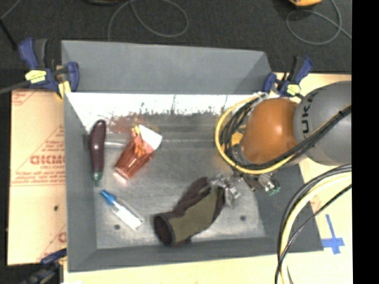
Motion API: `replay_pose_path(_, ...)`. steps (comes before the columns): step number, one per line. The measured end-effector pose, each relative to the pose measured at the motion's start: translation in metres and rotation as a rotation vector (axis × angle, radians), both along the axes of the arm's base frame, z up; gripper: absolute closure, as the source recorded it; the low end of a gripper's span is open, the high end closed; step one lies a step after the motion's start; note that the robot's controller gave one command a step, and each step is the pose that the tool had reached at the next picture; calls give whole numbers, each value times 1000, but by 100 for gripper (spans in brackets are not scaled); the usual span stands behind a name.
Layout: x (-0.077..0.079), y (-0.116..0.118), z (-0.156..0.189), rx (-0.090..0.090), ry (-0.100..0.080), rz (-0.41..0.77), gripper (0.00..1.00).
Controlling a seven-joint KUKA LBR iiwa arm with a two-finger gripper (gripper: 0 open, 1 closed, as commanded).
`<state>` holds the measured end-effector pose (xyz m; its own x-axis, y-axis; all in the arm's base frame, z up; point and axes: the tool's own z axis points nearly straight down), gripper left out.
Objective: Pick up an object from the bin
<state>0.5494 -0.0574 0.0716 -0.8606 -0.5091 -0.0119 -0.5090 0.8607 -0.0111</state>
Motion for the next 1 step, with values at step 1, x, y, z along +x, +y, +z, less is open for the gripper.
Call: replay_pose_path(1, -4, -7, 131, 0, -4, -16, 100)
